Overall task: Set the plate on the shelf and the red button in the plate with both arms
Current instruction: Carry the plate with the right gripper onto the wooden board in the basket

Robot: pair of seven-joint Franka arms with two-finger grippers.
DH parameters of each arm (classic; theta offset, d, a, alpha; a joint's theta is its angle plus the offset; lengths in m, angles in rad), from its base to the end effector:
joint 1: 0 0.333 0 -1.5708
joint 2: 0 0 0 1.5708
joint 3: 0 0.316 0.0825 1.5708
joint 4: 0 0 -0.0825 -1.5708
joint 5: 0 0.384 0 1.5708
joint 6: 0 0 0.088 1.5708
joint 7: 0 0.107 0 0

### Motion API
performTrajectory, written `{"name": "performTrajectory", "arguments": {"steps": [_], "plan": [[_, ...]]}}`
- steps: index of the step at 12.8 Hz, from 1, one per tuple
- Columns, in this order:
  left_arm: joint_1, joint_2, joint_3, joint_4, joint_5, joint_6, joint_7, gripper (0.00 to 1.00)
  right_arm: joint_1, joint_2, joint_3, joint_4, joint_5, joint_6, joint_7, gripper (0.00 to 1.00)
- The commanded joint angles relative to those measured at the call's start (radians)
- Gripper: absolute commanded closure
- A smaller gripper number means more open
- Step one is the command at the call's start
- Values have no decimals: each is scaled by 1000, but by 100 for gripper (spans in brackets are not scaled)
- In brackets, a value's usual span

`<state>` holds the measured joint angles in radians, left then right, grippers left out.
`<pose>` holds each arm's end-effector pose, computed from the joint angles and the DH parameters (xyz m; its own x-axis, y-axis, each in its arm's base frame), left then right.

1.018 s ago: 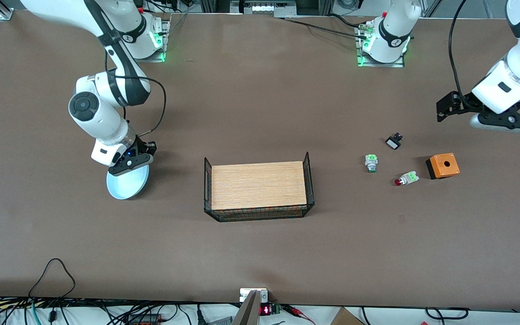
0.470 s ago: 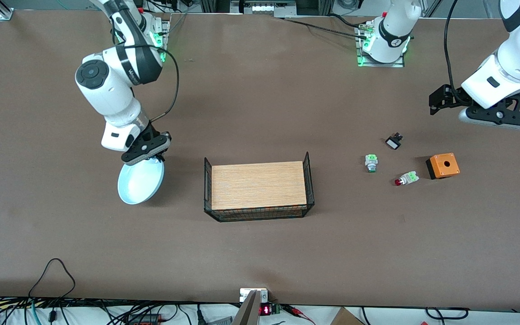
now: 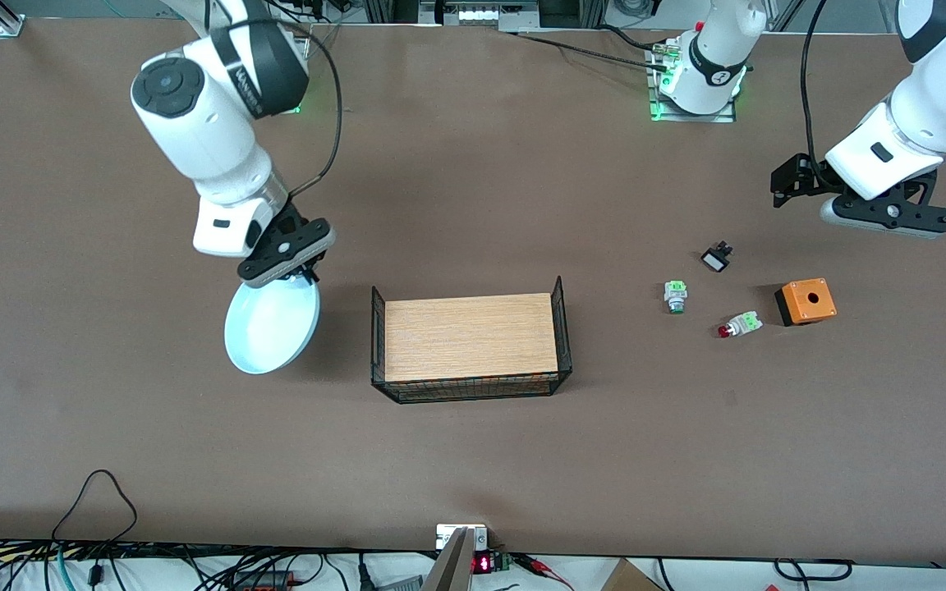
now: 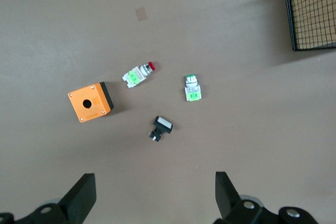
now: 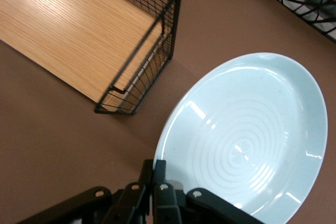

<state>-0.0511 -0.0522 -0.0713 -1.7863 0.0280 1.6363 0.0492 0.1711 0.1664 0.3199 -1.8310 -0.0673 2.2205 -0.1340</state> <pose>0.5316 -0.0633 0.5567 0.9802 -0.1715 -0.0992 -0.1749 -0.9842 -0.0265 0.5574 0.2847 0.4673 0.7730 0.5925 0.2266 0.6005 -0.7986 0.0400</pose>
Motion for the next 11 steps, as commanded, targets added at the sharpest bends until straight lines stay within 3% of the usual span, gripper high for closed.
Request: {"name": "performTrajectory", "arguments": {"steps": [1,3,6,9,11], "plan": [[-4,2,-57,10,-19,-30,11,0,85,63,-1,149,-5,-112,-4,100],[-3,-1,-103,7,-7,-44,-2,0,158,154,-2,318,-23,-285,-3,100],[0,8,-113,12,-5,-27,-3,0,289,292,-2,559,-150,-470,43,100],[26,-18,-99,51,4,-30,7,0,396,358,-4,593,-264,-447,79,100],[100,-12,-99,55,4,-42,11,0,451,403,-4,595,-328,-406,80,100]]}}
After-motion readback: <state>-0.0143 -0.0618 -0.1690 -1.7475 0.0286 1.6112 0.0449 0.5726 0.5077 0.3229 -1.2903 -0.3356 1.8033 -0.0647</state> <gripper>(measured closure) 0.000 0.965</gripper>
